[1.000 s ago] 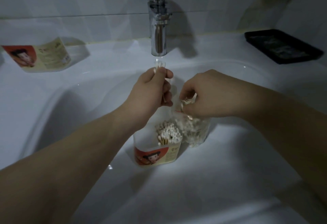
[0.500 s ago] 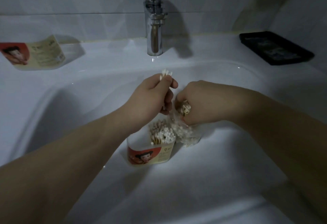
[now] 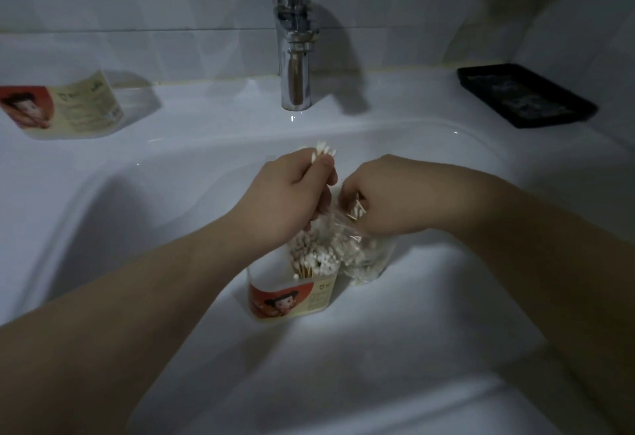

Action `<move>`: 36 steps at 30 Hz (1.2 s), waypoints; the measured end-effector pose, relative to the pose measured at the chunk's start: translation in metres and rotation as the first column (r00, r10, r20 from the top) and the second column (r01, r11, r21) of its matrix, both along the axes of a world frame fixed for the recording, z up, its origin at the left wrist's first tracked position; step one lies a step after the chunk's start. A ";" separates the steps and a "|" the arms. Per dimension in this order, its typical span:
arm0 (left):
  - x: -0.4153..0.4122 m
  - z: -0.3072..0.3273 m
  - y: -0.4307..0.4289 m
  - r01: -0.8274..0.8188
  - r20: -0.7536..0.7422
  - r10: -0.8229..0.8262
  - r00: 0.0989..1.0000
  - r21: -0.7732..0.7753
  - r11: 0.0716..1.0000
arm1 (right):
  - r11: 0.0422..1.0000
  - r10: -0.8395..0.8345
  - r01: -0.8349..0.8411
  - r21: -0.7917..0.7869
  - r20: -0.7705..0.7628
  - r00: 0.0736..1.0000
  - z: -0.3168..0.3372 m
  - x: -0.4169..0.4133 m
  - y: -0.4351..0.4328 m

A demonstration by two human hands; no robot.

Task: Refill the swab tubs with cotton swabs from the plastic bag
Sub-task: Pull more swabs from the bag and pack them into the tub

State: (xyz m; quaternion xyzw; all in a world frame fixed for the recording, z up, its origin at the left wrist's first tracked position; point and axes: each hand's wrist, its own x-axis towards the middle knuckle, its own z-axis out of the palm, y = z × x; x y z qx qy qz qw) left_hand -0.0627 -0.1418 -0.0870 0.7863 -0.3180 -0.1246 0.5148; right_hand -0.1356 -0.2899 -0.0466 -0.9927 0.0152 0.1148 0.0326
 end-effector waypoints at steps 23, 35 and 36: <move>-0.005 -0.003 -0.002 0.000 0.055 0.000 0.998 0.003 1.000 | 0.998 0.008 -0.013 0.067 0.077 0.997 0.006 -0.005 0.000; -0.003 -0.004 -0.002 0.030 0.067 -0.033 0.997 0.040 0.999 | 0.916 -0.198 0.113 0.384 0.188 0.962 0.027 -0.011 -0.019; -0.003 -0.004 -0.002 0.030 0.072 -0.033 0.997 0.041 0.999 | 0.914 -0.203 0.116 0.388 0.191 0.960 0.028 -0.011 -0.019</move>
